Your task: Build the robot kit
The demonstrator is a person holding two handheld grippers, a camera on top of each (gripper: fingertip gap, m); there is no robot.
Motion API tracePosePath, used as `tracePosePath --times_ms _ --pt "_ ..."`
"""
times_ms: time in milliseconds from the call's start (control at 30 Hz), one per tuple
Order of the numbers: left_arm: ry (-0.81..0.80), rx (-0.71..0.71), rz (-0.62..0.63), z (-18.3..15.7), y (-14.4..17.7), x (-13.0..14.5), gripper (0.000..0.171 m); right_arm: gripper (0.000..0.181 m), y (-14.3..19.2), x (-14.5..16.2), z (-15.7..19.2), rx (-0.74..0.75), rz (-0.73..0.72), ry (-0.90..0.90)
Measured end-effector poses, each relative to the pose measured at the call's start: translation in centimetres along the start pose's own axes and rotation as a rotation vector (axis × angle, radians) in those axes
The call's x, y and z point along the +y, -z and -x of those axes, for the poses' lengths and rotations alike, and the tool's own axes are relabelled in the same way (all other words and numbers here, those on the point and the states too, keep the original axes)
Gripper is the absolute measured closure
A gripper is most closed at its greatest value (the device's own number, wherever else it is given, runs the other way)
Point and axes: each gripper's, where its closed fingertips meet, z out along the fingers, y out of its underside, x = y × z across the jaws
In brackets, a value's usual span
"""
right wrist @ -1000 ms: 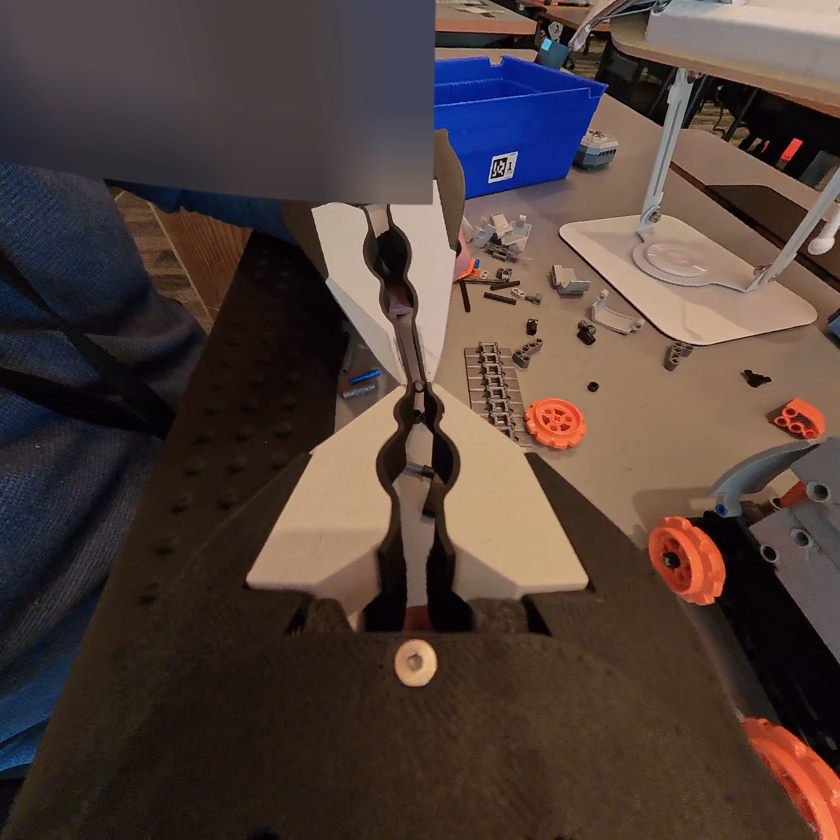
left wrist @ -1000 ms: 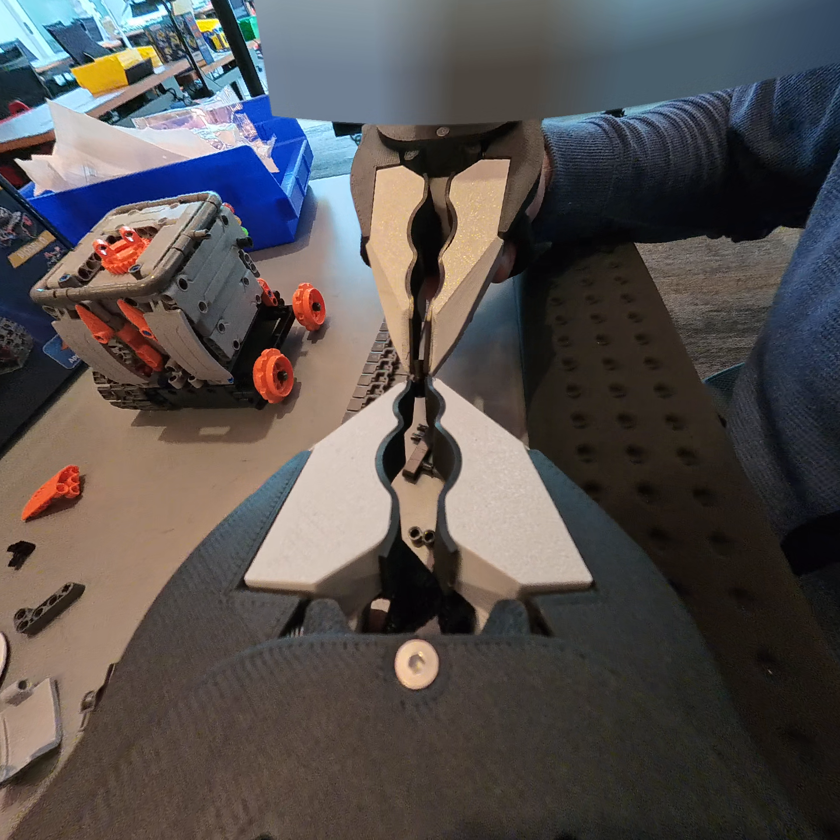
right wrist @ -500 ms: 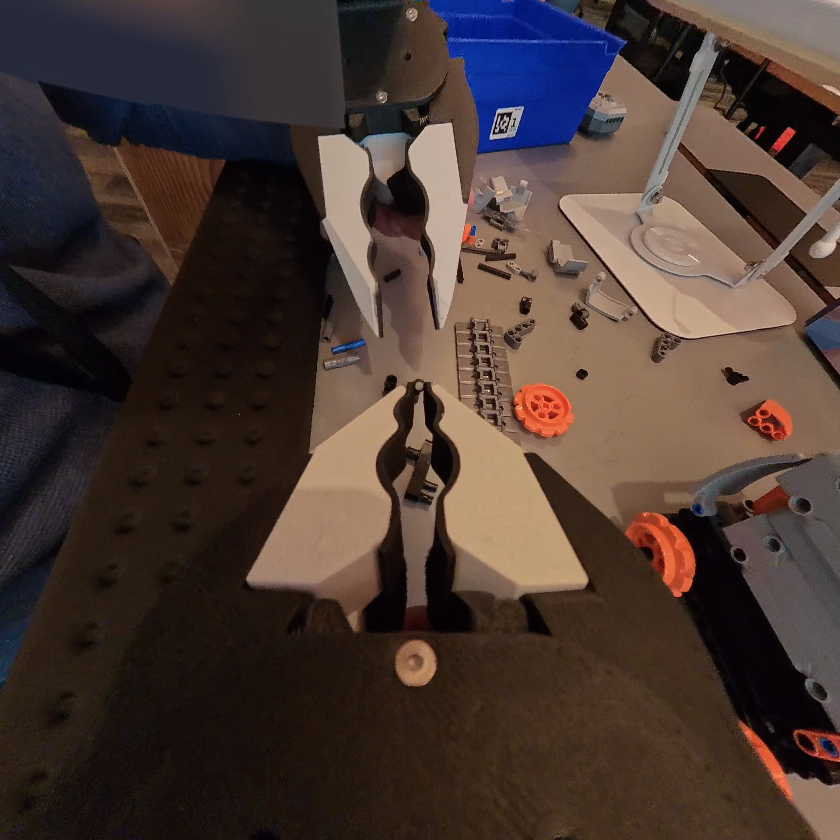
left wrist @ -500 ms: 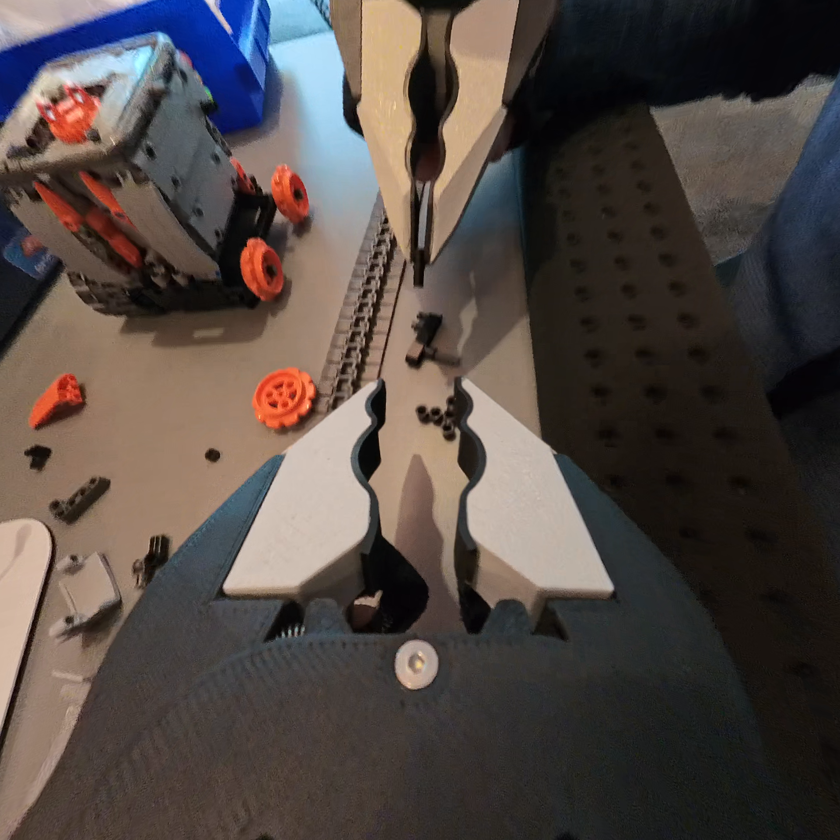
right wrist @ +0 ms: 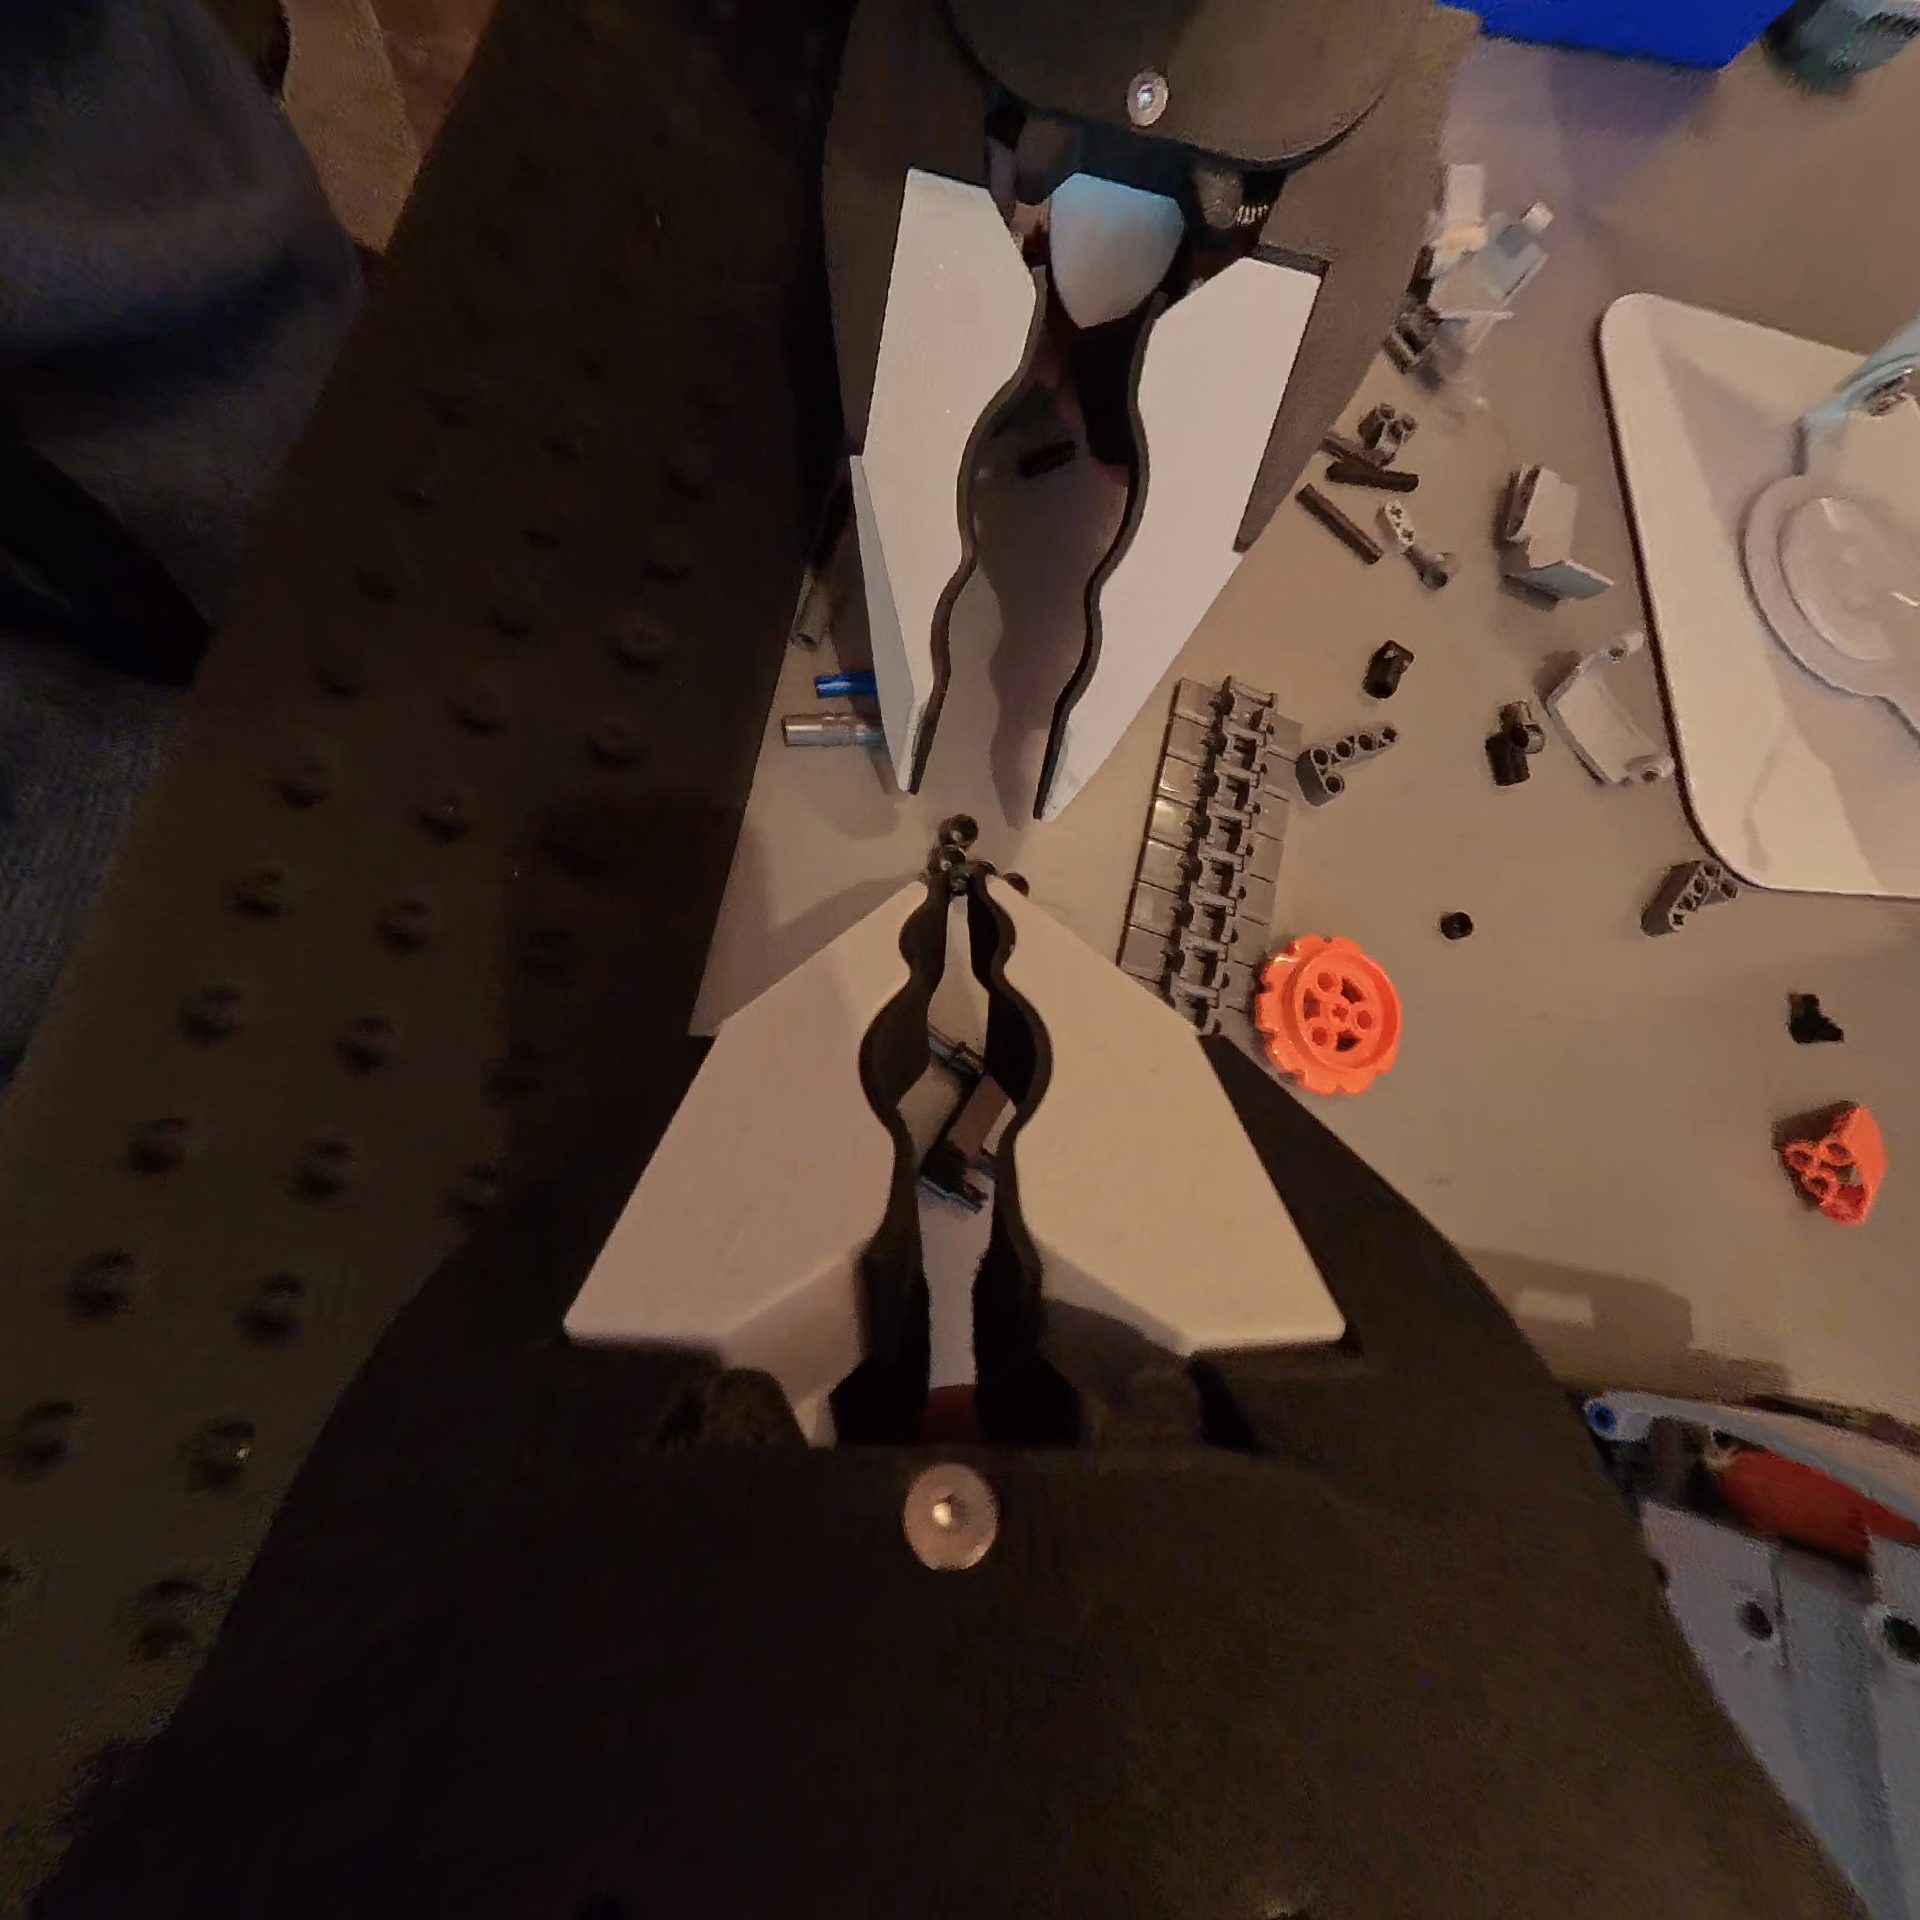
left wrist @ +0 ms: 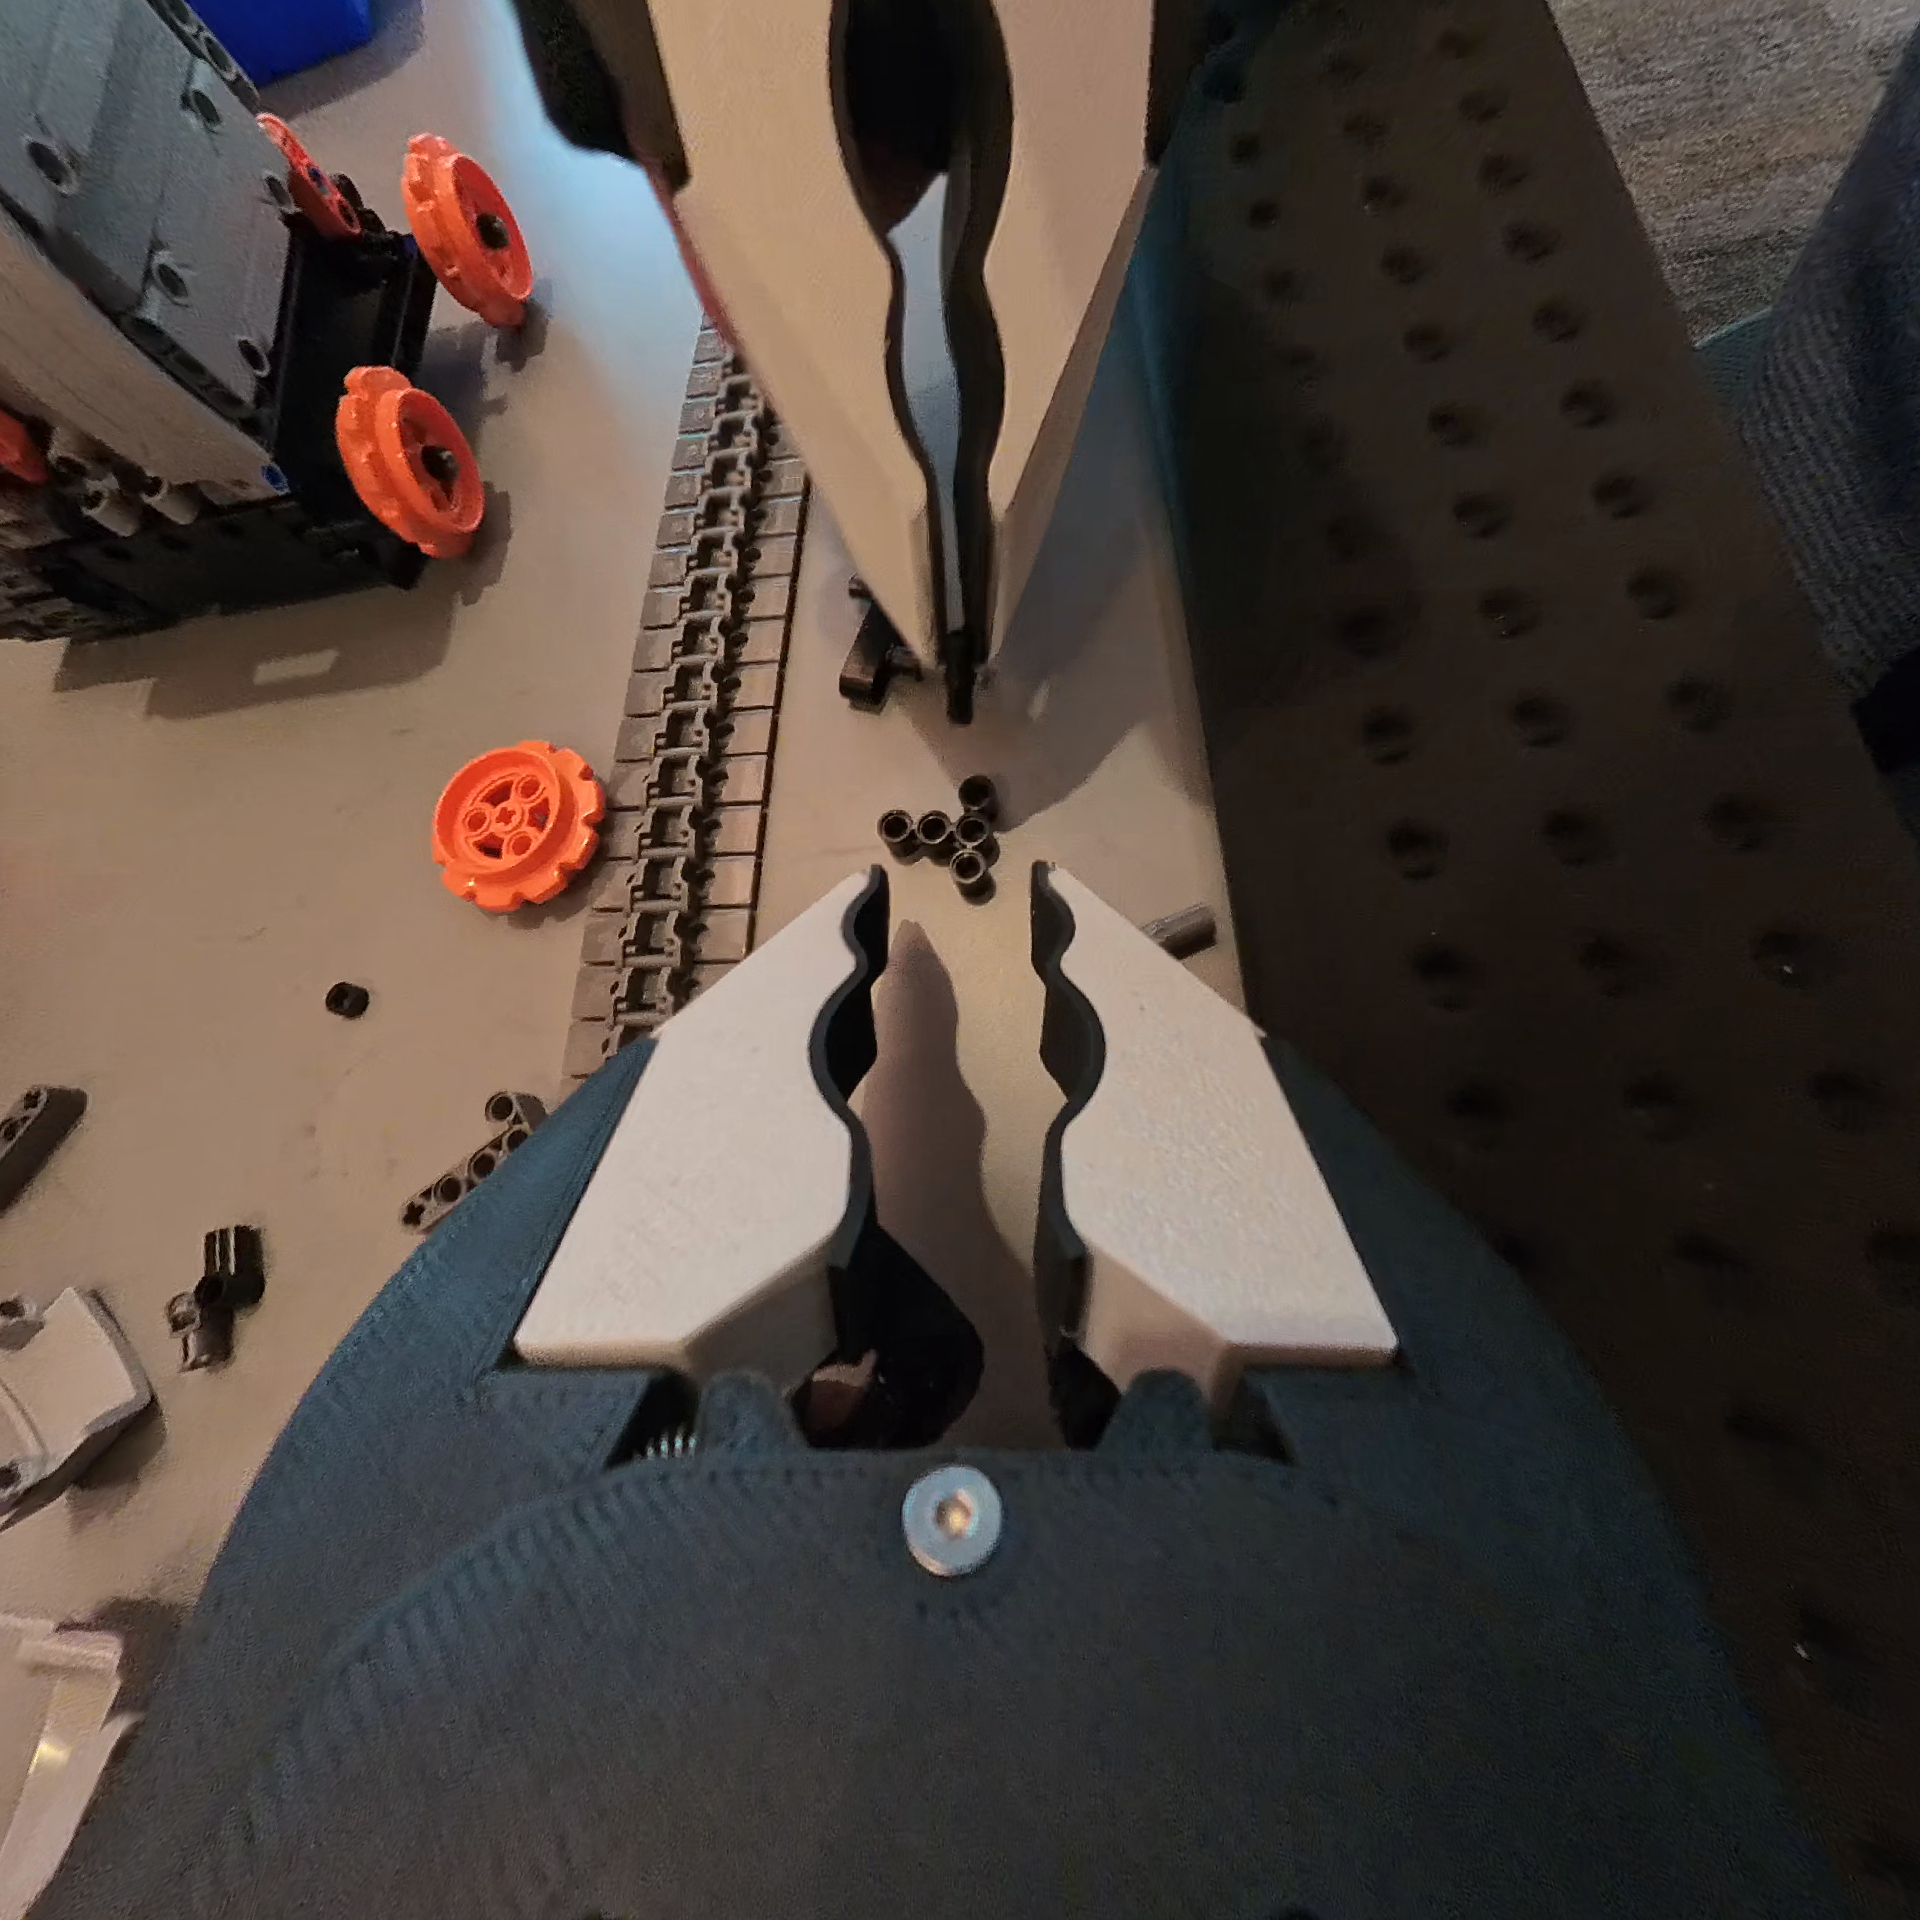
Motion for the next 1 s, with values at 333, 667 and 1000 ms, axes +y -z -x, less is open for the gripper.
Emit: tracePosePath --times_ms 333,667,1000 --pt "-0.067 -0.04 0.057 0.1 -1.3 0.2 0.163 0.18 -1.6 1.1 0.4 -0.043 0.17 0.127" --pt "-0.073 -0.036 0.055 0.1 -1.4 0.2 0.164 0.18 -1.9 1.3 0.0 -0.05 0.228 0.176" --pt "-0.061 -0.028 0.043 0.2 -1.4 0.2 0.164 0.181 -2.1 1.3 0.6 -0.134 0.259 0.215"
